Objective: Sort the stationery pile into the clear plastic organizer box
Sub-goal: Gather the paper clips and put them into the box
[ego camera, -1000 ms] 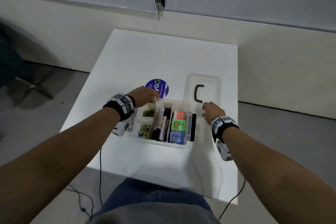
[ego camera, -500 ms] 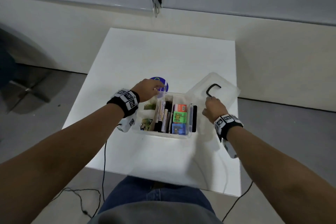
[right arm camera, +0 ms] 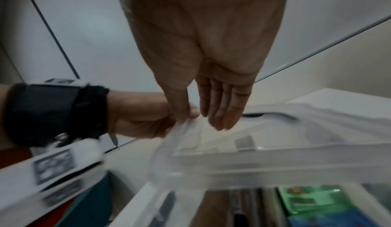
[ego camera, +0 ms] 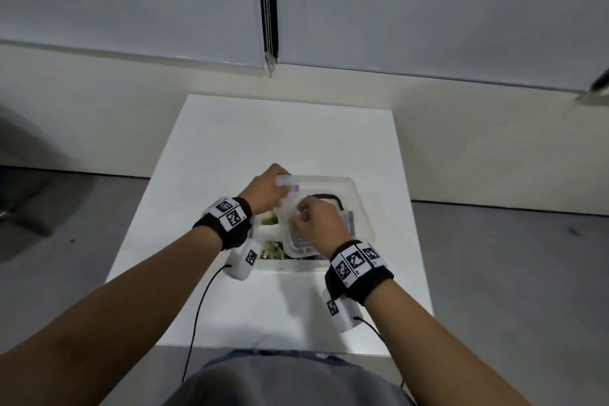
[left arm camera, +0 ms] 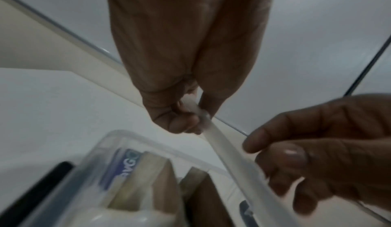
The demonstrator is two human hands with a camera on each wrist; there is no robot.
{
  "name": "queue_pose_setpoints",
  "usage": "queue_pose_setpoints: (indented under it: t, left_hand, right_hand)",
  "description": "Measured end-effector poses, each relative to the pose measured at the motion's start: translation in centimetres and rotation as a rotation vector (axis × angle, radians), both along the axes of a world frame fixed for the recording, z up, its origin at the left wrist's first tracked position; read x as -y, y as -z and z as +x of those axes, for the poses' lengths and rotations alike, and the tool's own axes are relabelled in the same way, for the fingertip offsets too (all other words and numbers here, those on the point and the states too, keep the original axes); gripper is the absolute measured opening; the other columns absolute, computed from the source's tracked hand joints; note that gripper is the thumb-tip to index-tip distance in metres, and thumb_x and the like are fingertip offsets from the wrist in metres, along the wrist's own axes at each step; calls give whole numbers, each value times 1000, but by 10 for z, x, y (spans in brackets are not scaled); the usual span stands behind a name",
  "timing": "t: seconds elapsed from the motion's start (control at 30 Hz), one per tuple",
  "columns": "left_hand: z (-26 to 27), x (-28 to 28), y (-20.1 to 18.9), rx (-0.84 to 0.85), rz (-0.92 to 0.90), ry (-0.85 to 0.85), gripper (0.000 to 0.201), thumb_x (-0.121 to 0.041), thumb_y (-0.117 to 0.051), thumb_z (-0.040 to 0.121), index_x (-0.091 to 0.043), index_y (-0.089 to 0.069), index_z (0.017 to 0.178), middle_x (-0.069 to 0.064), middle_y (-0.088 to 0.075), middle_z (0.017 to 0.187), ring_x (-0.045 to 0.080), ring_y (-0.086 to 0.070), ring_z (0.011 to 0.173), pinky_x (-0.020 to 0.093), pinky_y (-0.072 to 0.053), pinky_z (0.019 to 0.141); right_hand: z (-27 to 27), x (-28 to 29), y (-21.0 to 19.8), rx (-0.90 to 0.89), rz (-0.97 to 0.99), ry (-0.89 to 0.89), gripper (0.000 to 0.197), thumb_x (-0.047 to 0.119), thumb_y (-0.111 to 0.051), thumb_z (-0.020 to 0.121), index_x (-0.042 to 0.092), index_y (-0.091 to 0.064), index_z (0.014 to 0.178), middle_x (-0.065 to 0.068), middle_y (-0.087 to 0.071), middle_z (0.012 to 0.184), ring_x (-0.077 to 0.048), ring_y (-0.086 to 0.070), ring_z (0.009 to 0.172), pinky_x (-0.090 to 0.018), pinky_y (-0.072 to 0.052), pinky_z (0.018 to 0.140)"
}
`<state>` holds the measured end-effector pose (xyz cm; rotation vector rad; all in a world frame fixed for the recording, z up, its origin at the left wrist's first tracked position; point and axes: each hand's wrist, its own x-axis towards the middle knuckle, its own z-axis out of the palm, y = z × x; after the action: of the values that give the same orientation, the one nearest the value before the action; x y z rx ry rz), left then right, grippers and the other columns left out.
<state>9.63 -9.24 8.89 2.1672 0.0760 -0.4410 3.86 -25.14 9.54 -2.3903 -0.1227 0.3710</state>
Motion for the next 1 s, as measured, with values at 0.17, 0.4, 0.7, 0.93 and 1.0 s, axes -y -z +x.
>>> queue_pose_setpoints:
  t: [0.17,0.4,0.7,0.93,1.0]
  left_hand:
    - [-5,-37,34,109,280,77,35,-19,-53,96,-18,-50,131,17,-58,111,31,-58,94,33,-46,77]
    - [-15,-45,56,72,444,47,44,-30,-51,97,-18,-42,139,17,-44,129,36,-52,115,42,-46,95]
    - [-19,-53,57,-254,349,-139,65,-59,-39,94,-1,-48,122,20,-63,116,36,-63,102,38,-52,81]
    - [-17,-23,43,-200,495,-155,46,-38,-50,96,1,-57,118,17,-65,117,33,-63,106,32,-47,78]
    - [-17,-17,40,-202,531,-150,37,-30,-48,96,-3,-60,118,15,-66,118,31,-64,105,29,-44,72]
  right_hand:
    - [11,36,28,98,-331,120,48,29,-56,91,11,-46,134,-17,-44,136,-35,-45,122,-44,-43,100]
    - [-19,47,65,-128,-325,82,53,25,-36,100,16,-18,150,-22,-38,139,-40,-47,120,-47,-45,97]
    - [-9,58,63,-389,119,532,83,40,-56,93,5,-7,151,-23,-37,148,-39,-46,131,-43,-39,105]
    - [3,28,56,-252,-171,416,51,33,-51,96,-4,-38,128,-22,-47,132,-37,-56,114,-38,-47,88]
    - [0,18,57,-229,-205,430,48,32,-50,96,-3,-37,127,-20,-48,130,-38,-58,112,-41,-48,86]
